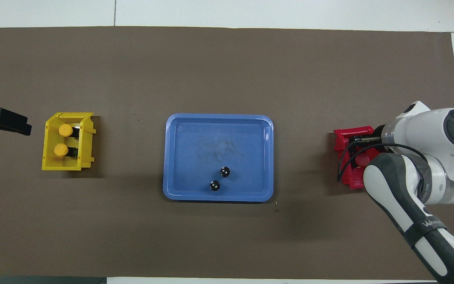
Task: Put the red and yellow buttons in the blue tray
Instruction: 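Reach into the red caddy and grasp a red button with the right gripper, then place the red button in the tray while the left gripper grasps yellow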
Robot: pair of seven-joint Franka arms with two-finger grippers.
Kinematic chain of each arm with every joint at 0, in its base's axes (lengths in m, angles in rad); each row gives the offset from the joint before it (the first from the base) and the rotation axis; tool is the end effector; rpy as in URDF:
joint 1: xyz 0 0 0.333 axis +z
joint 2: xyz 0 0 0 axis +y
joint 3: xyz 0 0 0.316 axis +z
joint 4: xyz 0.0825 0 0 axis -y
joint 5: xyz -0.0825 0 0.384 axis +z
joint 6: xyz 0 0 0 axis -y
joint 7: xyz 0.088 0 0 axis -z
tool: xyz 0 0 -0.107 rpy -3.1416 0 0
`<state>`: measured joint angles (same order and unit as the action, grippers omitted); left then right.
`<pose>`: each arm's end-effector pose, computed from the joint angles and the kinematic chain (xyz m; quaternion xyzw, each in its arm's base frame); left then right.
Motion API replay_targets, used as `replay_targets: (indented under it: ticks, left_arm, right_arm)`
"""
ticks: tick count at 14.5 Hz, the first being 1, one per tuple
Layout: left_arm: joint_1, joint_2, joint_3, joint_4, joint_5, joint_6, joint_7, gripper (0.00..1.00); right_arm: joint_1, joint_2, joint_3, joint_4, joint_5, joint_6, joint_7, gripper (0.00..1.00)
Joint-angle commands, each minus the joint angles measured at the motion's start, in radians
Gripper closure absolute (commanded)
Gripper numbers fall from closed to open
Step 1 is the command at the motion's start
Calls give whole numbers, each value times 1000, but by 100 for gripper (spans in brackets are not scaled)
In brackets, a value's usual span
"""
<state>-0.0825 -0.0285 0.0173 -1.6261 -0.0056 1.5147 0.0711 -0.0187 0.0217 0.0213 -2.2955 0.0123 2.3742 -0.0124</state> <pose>0.5372 -0.0356 0.6095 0.9968 -0.0681 -0.0414 0.0032 0.5212 0.0015 0.3452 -0.9996 -0.0032 -0.0285 0.0045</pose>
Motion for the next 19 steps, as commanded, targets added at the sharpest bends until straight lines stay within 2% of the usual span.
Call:
replay_targets:
  ticks: [1,3,4,6,9,11,13,15,19]
  left_arm:
    - [4,-31,1,-38,19,28,-19,0]
    - [6,-31,3,-43,18,64,-17,0]
    - [6,-31,4,-46,18,71,-17,4]
    - [15,-41,6,-84,15,132,-16,9]
    - [20,-35,6,-201,12,290,-16,9]
    - [33,-4,6,-266,10,402,-14,16]
    - [33,33,6,-296,10,452,-16,18]
    - [35,53,6,-320,10,504,-14,25]
    - [46,88,6,-402,9,627,-13,27]
  right_arm:
    - [-4,-29,3,-32,18,20,-23,66]
    - [-4,-26,3,-13,17,4,-23,82]
    - [-4,-19,3,19,17,-21,-30,85]
    - [-6,7,3,136,15,-166,-46,85]
    - [0,67,6,389,15,-434,-40,84]
    - [77,115,5,541,17,-538,67,84]
    - [184,159,5,641,17,-559,257,84]
    - [299,194,6,686,18,-521,470,87]
    - [495,288,5,683,23,-379,741,86]
